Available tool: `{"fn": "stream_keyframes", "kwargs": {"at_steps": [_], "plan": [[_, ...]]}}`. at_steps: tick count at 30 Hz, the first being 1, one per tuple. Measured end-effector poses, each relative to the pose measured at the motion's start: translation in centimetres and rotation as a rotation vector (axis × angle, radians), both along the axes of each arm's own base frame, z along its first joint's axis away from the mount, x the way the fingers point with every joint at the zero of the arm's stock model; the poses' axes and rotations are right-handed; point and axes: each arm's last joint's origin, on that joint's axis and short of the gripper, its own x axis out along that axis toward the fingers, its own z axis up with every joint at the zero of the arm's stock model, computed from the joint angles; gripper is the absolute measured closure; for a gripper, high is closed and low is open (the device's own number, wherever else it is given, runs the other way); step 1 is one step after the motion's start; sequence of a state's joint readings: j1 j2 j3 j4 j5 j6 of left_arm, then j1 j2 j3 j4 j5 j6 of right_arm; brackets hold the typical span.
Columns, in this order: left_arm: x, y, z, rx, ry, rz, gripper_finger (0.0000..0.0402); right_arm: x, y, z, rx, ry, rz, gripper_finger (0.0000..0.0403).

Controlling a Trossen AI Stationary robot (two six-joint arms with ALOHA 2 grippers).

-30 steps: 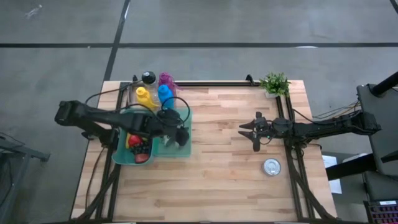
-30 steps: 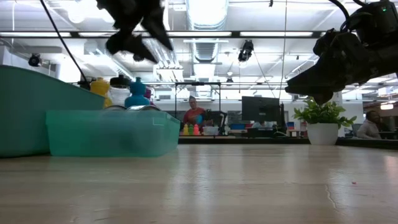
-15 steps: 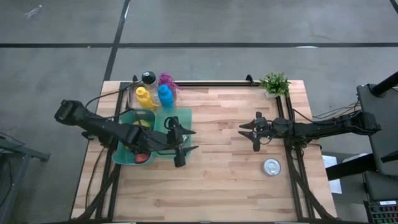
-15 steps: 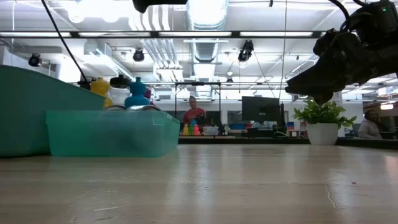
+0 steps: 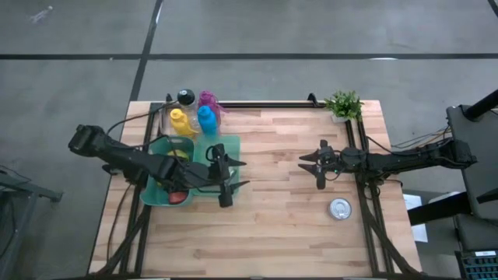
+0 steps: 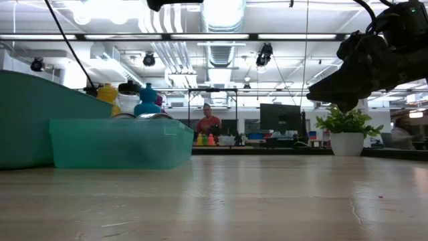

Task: Pick & Place Food Item
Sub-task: Put the red tuna can into the light green bin

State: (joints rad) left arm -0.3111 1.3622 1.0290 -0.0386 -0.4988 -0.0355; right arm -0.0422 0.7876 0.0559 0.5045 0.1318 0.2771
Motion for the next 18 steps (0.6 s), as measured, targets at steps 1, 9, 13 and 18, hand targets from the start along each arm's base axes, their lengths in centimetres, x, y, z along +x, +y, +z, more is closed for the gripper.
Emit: {"fn": "stream_keyframes", "kwargs": {"at_steps": [1, 9, 13, 18], "plan": [[0.0, 0.0, 0.0, 0.009, 0.002, -0.003, 0.0136, 0.0, 0.0, 0.0, 0.0, 0.0, 0.0, 0.0256], [0.11, -0.02, 0.38, 0.046, -0.026, -0.019, 0.0137, 0.05, 0.0, 0.21, 0.13, -0.046, -0.028, 0.0256], [0.1, -0.02, 0.44, 0.044, -0.031, -0.018, 0.0137, 0.05, 0.08, 0.19, 0.184, -0.052, -0.025, 0.0256], [0.1, -0.01, 0.45, 0.034, -0.035, -0.015, 0.0137, 0.13, 0.12, 0.33, 0.248, -0.06, -0.024, 0.0256]]}}
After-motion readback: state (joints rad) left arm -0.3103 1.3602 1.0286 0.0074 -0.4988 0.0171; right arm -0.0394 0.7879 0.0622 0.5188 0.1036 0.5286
